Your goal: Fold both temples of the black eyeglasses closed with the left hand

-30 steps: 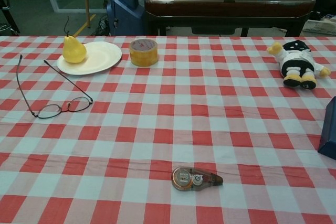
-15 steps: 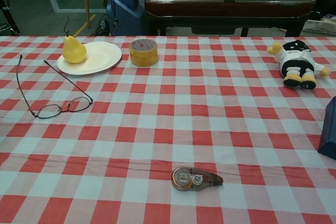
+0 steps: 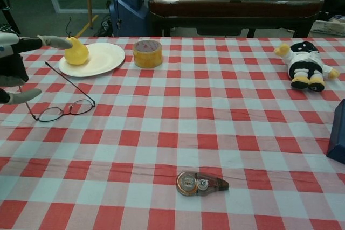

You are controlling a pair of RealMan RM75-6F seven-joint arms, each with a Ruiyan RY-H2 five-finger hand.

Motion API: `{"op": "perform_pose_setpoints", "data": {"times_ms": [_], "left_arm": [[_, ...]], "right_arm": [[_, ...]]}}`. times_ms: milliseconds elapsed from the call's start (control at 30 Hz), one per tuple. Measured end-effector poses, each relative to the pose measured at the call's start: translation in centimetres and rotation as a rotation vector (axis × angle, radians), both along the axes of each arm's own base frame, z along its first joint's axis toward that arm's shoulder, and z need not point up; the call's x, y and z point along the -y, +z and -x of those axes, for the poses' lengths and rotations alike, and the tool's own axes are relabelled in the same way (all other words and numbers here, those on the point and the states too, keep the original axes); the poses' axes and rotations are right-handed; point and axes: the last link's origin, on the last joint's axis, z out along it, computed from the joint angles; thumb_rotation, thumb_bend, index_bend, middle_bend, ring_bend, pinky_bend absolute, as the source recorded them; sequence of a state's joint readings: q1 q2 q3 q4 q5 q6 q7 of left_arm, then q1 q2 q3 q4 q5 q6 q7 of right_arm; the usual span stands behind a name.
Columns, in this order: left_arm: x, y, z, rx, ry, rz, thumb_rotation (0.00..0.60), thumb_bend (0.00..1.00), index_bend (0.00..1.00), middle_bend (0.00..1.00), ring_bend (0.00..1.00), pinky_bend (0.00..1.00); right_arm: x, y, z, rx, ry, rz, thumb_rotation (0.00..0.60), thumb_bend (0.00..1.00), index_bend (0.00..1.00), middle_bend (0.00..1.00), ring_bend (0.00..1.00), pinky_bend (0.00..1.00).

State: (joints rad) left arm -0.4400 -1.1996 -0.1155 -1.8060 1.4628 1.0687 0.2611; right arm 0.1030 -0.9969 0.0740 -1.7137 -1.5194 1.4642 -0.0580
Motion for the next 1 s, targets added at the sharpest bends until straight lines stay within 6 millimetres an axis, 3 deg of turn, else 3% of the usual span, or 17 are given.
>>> {"op": "perform_pose_setpoints", "data": {"times_ms": [500, 1000], "left_arm": [[-1.6, -5.6, -2.7, -0.108, 0.146, 0.069, 0.600, 0.43, 0.00, 1.00, 1.00, 1.00], [-2.8, -7.1, -1.8, -0.233, 0.237, -0.001, 0.600, 0.44, 0.00, 1.00, 1.00, 1.00]], "right_arm": [[0.3, -0.2, 0.8, 0.007, -0.023, -0.016, 0.600, 0.49, 0.08, 0.26, 0.04, 0.15], [0.2, -0.1, 1.3, 0.010, -0.031, -0.013, 0.600, 0.49, 0.08, 0.26, 0.05, 0.15]]}}
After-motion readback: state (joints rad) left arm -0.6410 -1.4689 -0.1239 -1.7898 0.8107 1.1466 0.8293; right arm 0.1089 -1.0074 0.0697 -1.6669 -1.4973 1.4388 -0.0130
